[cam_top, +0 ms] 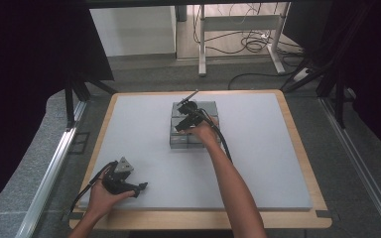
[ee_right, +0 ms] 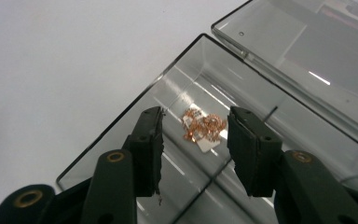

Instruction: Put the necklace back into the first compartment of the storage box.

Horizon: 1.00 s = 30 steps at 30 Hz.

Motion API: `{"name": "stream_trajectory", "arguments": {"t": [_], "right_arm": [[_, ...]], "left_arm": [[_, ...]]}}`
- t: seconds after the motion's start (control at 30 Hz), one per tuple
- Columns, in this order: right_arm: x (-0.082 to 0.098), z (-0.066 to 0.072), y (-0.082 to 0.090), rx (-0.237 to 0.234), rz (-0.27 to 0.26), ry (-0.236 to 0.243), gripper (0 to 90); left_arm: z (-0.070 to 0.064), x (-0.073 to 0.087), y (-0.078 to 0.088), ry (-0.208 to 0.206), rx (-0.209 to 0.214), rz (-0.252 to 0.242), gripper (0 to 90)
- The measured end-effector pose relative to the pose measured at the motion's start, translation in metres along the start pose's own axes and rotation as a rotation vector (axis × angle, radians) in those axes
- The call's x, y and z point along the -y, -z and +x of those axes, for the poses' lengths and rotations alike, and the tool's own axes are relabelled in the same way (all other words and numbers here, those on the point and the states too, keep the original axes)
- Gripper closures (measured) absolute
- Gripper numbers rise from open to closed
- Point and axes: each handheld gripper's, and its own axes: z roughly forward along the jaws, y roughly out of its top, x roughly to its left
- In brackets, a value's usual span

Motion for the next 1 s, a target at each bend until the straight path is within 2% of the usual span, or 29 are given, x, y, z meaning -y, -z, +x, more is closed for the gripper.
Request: {"name": "stream_trajectory", "arguments": {"t": [0.17,0.37,0.67,0.8,1.0], "right_arm": [[0.015,0.001,0.017,-0.013,-0.025,0.023,47.2],[0.040,0.001,0.044,-0.007,-0.088,0.006,37.4],[0.101,0.000,0.090,0.013,-0.161,0.014,34.2],[0.128,-0.001,0.107,0.012,-0.187,0.031,33.3],[0.173,-0.007,0.125,0.033,-0.200,0.017,32.5]], "left_arm": [[0.000,0.000,0.000,0.007,0.000,-0.002,12.8],[0.001,-0.001,0.001,0.008,-0.003,-0.006,12.8],[-0.001,-0.001,-0.001,0.017,-0.010,0.001,12.7],[-0.001,-0.001,-0.003,0.025,-0.005,0.001,12.6],[-0.001,-0.002,-0.005,0.033,0.004,0.004,12.4]]}}
